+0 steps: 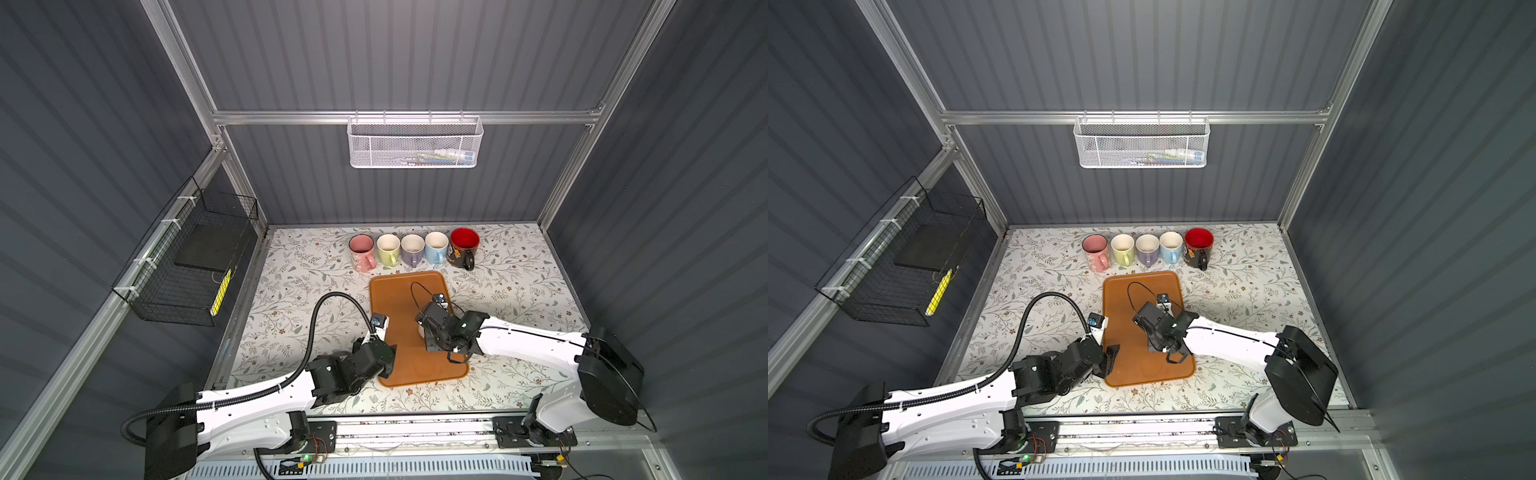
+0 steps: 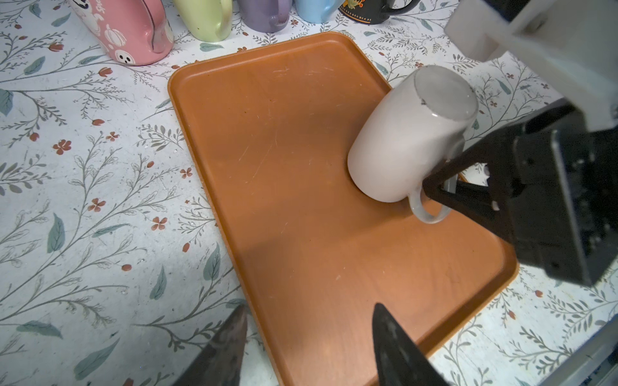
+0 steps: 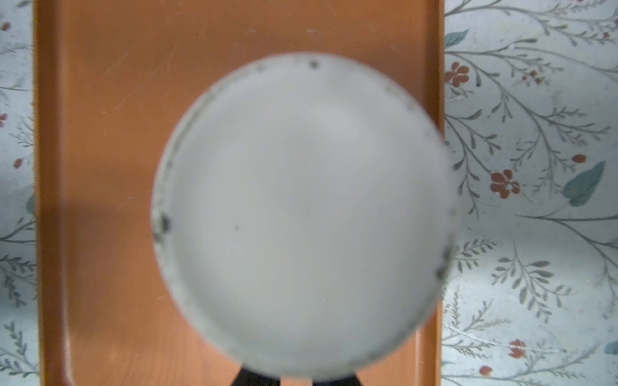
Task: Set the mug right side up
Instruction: 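Lift the white mug off the tray with the right gripper, then tilt the white mug sideways with the right gripper while the left gripper approaches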
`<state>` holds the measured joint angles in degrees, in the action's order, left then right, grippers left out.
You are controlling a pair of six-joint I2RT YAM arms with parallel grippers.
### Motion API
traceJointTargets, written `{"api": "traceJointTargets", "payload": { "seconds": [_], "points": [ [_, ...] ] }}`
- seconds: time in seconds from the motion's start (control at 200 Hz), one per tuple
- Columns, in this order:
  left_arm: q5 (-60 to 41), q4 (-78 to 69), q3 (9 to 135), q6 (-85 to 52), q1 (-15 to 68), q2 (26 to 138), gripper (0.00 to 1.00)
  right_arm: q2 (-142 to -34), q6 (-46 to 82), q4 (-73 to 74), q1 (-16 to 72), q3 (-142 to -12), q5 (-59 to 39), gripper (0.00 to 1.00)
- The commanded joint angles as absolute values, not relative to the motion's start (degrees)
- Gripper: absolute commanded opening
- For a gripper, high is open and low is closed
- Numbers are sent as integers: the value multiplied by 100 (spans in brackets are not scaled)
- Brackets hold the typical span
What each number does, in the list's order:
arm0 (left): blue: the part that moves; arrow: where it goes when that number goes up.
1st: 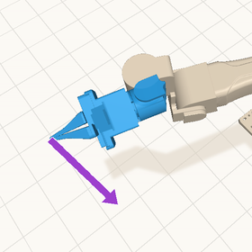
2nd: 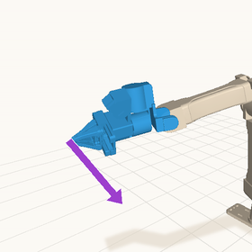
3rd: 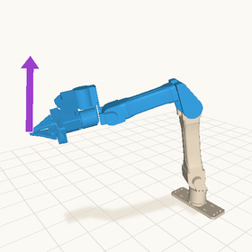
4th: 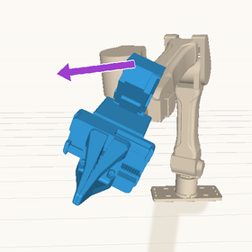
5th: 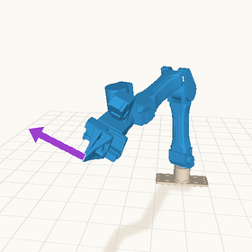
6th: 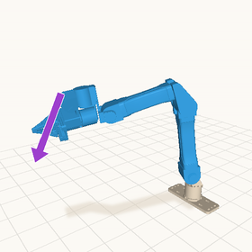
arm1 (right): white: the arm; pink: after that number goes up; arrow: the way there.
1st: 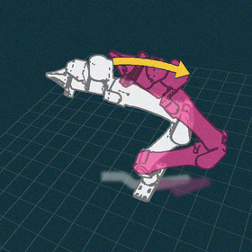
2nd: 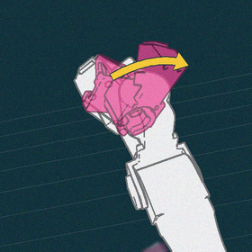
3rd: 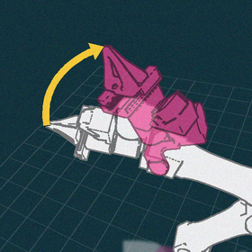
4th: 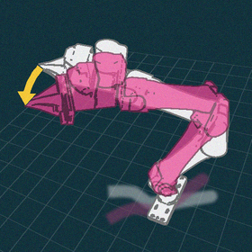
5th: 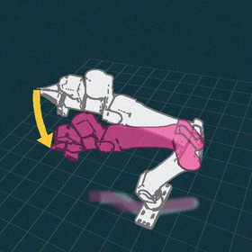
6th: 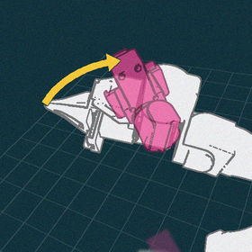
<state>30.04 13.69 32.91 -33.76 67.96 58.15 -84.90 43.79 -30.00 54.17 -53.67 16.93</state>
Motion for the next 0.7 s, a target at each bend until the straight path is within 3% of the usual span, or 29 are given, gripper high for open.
{"api": "traceJointTargets", "payload": {
  "seconds": [0.0, 0.415, 0.695],
  "points": [
    [3120, 1252, 3174, -3551, 6829, 5663, 66, -8075, 4134, -2632, 5423, -5330, 1699, 0],
    [2950, 641, 2815, -3746, 6821, 5197, 97, -6968, 3549, -1524, 5303, -4702, 1041, 0],
    [2572, -403, 2159, -3848, 6797, 4505, 100, -6070, 3362, -654, 5085, -4148, 411, 0]
  ]
}}
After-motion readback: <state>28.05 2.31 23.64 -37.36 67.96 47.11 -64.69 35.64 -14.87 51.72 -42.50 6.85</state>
